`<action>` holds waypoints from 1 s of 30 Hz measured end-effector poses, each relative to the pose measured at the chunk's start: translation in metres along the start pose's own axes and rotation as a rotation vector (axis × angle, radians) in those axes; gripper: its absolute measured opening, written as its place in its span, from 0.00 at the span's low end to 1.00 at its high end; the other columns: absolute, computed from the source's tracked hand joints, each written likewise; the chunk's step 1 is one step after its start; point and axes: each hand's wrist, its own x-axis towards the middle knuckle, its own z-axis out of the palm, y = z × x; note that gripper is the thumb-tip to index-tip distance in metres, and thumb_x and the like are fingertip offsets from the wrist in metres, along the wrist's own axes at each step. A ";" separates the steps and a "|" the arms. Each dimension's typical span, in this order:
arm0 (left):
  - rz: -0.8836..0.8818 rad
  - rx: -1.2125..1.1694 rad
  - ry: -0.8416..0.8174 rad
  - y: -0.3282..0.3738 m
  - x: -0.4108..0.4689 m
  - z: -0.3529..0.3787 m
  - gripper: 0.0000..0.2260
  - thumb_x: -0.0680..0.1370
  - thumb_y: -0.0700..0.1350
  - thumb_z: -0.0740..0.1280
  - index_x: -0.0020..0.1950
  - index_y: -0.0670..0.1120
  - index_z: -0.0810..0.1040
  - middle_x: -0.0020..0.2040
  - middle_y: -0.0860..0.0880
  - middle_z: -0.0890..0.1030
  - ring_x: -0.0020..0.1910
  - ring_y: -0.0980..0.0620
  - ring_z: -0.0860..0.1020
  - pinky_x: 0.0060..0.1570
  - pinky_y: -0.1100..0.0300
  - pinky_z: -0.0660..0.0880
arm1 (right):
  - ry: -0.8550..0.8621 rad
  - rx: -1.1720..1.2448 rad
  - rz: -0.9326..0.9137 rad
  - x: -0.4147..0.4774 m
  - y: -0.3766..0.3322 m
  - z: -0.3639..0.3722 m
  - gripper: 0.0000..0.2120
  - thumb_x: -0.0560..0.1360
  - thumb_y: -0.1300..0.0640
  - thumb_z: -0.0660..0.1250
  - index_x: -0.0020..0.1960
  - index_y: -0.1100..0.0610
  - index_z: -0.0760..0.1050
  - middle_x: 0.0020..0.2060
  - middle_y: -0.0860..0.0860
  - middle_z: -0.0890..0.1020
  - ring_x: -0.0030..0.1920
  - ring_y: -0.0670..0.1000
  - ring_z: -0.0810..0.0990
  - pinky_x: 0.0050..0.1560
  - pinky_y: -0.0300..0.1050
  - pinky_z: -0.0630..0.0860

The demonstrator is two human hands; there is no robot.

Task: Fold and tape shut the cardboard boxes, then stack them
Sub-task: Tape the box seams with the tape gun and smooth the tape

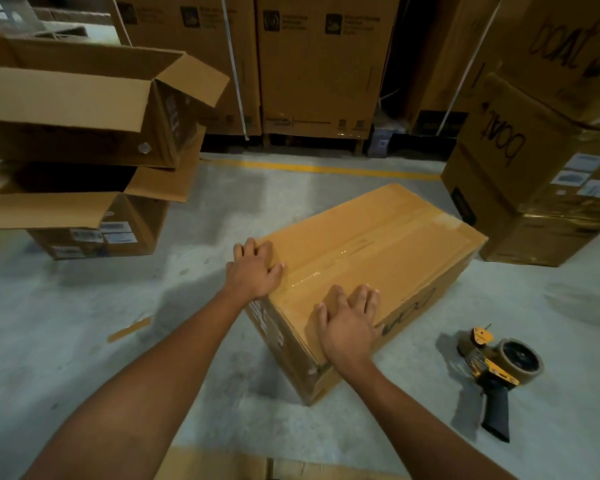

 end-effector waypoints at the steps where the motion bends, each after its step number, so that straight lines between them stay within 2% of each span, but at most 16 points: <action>1: -0.013 0.007 0.019 0.001 -0.002 0.002 0.27 0.80 0.64 0.55 0.75 0.52 0.60 0.75 0.43 0.59 0.71 0.39 0.58 0.64 0.41 0.66 | 0.007 0.010 -0.024 0.005 0.004 0.000 0.29 0.81 0.36 0.52 0.79 0.44 0.58 0.81 0.57 0.48 0.80 0.59 0.42 0.71 0.72 0.58; 6: -0.245 -0.017 0.153 0.019 -0.033 0.007 0.27 0.79 0.62 0.57 0.70 0.45 0.65 0.70 0.38 0.66 0.67 0.35 0.63 0.63 0.41 0.66 | -0.133 -0.027 -0.236 0.068 0.029 -0.018 0.27 0.81 0.35 0.51 0.77 0.43 0.62 0.81 0.55 0.52 0.81 0.57 0.45 0.74 0.67 0.60; 8: -0.298 0.024 0.178 0.028 -0.053 0.011 0.31 0.78 0.64 0.57 0.72 0.43 0.66 0.67 0.37 0.68 0.65 0.35 0.67 0.59 0.43 0.67 | -0.150 -0.062 -0.201 0.080 0.026 -0.027 0.24 0.83 0.39 0.52 0.77 0.46 0.63 0.80 0.56 0.55 0.80 0.59 0.49 0.74 0.67 0.59; 12: -0.272 0.101 0.174 0.038 -0.079 0.018 0.36 0.78 0.67 0.52 0.76 0.43 0.62 0.67 0.38 0.70 0.63 0.37 0.68 0.58 0.44 0.68 | -0.093 -0.159 -0.119 0.049 0.001 -0.017 0.26 0.83 0.43 0.50 0.78 0.53 0.60 0.78 0.56 0.57 0.78 0.62 0.52 0.71 0.72 0.51; 15: -0.235 0.113 0.142 0.055 -0.091 0.019 0.35 0.79 0.67 0.52 0.77 0.43 0.62 0.66 0.38 0.70 0.63 0.38 0.68 0.57 0.45 0.68 | -0.017 -0.177 -0.162 0.033 0.010 -0.009 0.25 0.84 0.48 0.48 0.79 0.55 0.59 0.79 0.56 0.58 0.79 0.61 0.52 0.74 0.65 0.51; 17: -0.231 0.124 0.108 0.065 -0.097 0.021 0.34 0.80 0.65 0.52 0.77 0.42 0.61 0.69 0.37 0.67 0.66 0.38 0.66 0.61 0.40 0.66 | 0.010 -0.147 -0.194 0.033 0.023 -0.017 0.24 0.84 0.48 0.49 0.77 0.54 0.63 0.78 0.55 0.61 0.78 0.59 0.55 0.74 0.62 0.53; 19: -0.151 0.175 0.102 0.074 -0.096 0.024 0.30 0.81 0.60 0.53 0.77 0.43 0.62 0.77 0.37 0.59 0.74 0.36 0.60 0.68 0.29 0.55 | 0.044 -0.143 -0.192 0.031 0.037 -0.024 0.23 0.83 0.44 0.52 0.75 0.51 0.68 0.77 0.53 0.65 0.77 0.57 0.58 0.72 0.63 0.54; 20: -0.062 0.195 0.096 0.081 -0.093 0.025 0.28 0.81 0.58 0.53 0.77 0.44 0.62 0.79 0.38 0.55 0.77 0.37 0.56 0.69 0.27 0.49 | 0.059 -0.132 -0.163 0.029 0.046 -0.028 0.23 0.82 0.43 0.53 0.74 0.49 0.69 0.77 0.52 0.65 0.77 0.57 0.58 0.72 0.66 0.54; 21: 0.051 0.204 0.074 0.091 -0.088 0.029 0.27 0.82 0.56 0.52 0.78 0.44 0.61 0.81 0.40 0.52 0.79 0.38 0.53 0.71 0.28 0.47 | 0.066 -0.108 -0.125 0.027 0.054 -0.031 0.23 0.82 0.42 0.53 0.73 0.47 0.69 0.77 0.51 0.64 0.78 0.57 0.57 0.71 0.70 0.53; 23: 0.275 0.198 0.015 0.116 -0.079 0.038 0.26 0.83 0.56 0.48 0.80 0.47 0.57 0.81 0.45 0.52 0.80 0.43 0.50 0.74 0.34 0.51 | 0.060 -0.049 -0.078 0.024 0.073 -0.033 0.23 0.82 0.41 0.52 0.74 0.45 0.66 0.79 0.49 0.61 0.79 0.59 0.54 0.72 0.72 0.51; 25: 0.410 0.193 -0.013 0.145 -0.072 0.047 0.27 0.84 0.57 0.45 0.81 0.49 0.53 0.82 0.47 0.51 0.81 0.46 0.48 0.75 0.36 0.51 | 0.085 0.008 -0.066 0.023 0.092 -0.031 0.23 0.83 0.41 0.51 0.76 0.44 0.64 0.80 0.50 0.59 0.79 0.60 0.54 0.73 0.67 0.57; 28: 0.504 0.197 -0.057 0.183 -0.062 0.059 0.29 0.83 0.61 0.43 0.82 0.50 0.50 0.82 0.46 0.48 0.81 0.46 0.46 0.76 0.36 0.48 | 0.129 0.158 0.036 0.028 0.131 -0.029 0.24 0.83 0.43 0.49 0.74 0.50 0.69 0.75 0.58 0.68 0.75 0.60 0.63 0.69 0.58 0.67; 30: 0.526 0.221 -0.035 0.202 -0.055 0.066 0.32 0.81 0.64 0.41 0.82 0.50 0.50 0.82 0.44 0.50 0.81 0.44 0.47 0.75 0.35 0.49 | 0.126 0.199 0.165 0.032 0.168 -0.024 0.27 0.82 0.43 0.48 0.64 0.58 0.78 0.65 0.60 0.77 0.67 0.62 0.72 0.63 0.56 0.71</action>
